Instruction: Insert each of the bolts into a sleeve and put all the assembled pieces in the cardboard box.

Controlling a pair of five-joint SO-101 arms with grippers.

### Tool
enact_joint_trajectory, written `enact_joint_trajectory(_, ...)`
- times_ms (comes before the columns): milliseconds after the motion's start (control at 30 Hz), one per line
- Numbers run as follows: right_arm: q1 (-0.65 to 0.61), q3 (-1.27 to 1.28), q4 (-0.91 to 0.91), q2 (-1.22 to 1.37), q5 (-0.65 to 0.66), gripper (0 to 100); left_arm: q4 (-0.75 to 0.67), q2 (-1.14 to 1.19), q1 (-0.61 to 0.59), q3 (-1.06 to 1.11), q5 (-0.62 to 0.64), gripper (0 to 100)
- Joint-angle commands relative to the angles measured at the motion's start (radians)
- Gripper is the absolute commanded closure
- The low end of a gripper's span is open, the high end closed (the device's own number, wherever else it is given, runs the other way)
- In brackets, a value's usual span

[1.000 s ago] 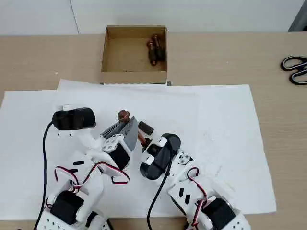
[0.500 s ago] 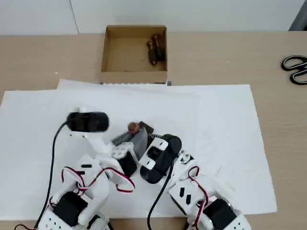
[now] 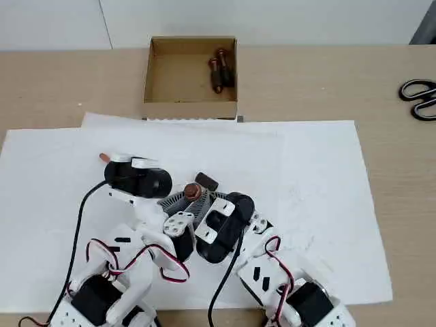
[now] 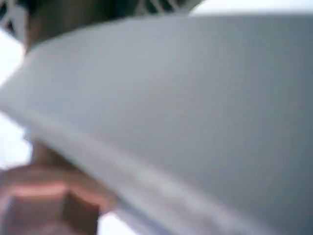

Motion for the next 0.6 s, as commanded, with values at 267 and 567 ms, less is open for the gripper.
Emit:
enact_joint_trajectory(267, 0.002, 0.008, -0.053, -0.012, 0.006, 99.7, 0.041, 0.006, -0.072, 0.028, -0.114, 76)
enact_joint_trajectory(567, 0.004, 0.037, -0.053, -0.012, 0.006, 99.7, 0.046, 0.002, -0.264, 0.024, -0.338, 76)
